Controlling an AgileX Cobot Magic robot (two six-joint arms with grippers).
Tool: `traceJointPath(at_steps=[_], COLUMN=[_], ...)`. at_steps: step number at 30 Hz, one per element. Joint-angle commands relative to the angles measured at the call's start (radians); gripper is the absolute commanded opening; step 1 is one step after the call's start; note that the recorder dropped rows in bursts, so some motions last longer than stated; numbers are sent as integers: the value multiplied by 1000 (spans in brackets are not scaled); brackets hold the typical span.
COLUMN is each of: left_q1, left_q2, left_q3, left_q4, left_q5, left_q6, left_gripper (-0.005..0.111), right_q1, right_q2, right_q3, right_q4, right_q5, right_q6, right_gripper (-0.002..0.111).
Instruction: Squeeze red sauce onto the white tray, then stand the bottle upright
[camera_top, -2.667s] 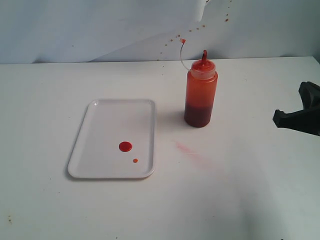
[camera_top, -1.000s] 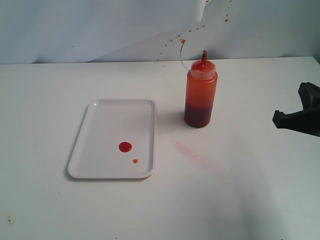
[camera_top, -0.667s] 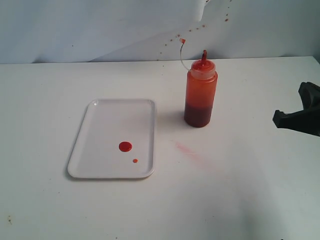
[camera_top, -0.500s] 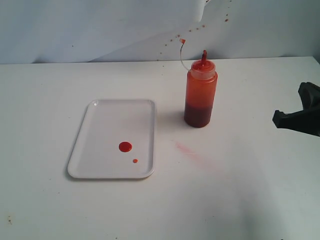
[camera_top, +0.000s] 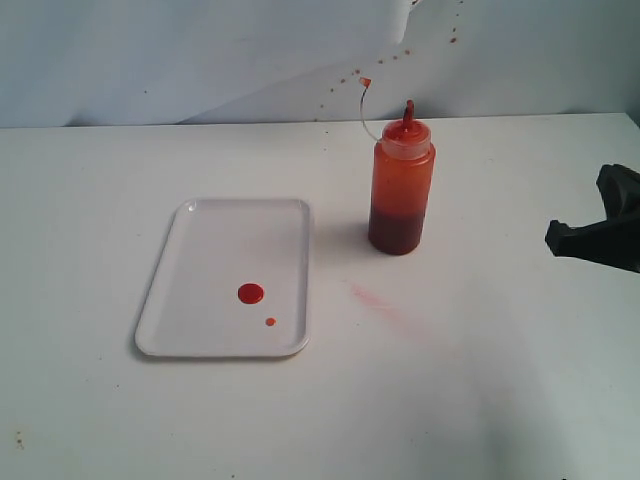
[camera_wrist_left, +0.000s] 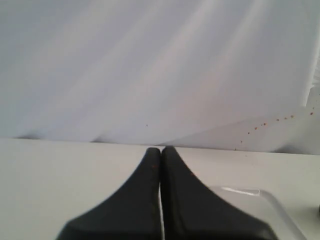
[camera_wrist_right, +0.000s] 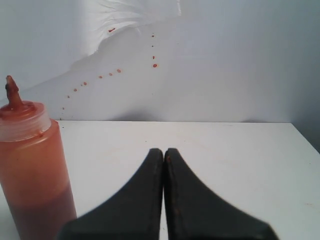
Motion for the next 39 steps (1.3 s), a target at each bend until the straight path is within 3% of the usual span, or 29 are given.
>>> traceJointPath(at_steps=[1, 9, 24, 39], left_q1=[1, 1, 1, 1], left_q2=[-3, -3, -3, -3], left_q3=[72, 72, 72, 72], left_q4=[1, 1, 20, 20], left_q5=[-37, 117, 225, 226], left_q6=[-13, 109, 203, 194], left_gripper=[0, 0, 0, 0], right_q1=[-1, -1, -1, -1], right_q2=[-5, -5, -5, -5], right_q3=[7, 7, 7, 7], right_q4=[5, 5, 5, 5], right_q5=[-10, -10, -10, -10], right_q6=[4, 4, 4, 4], right_gripper=[0, 0, 0, 0])
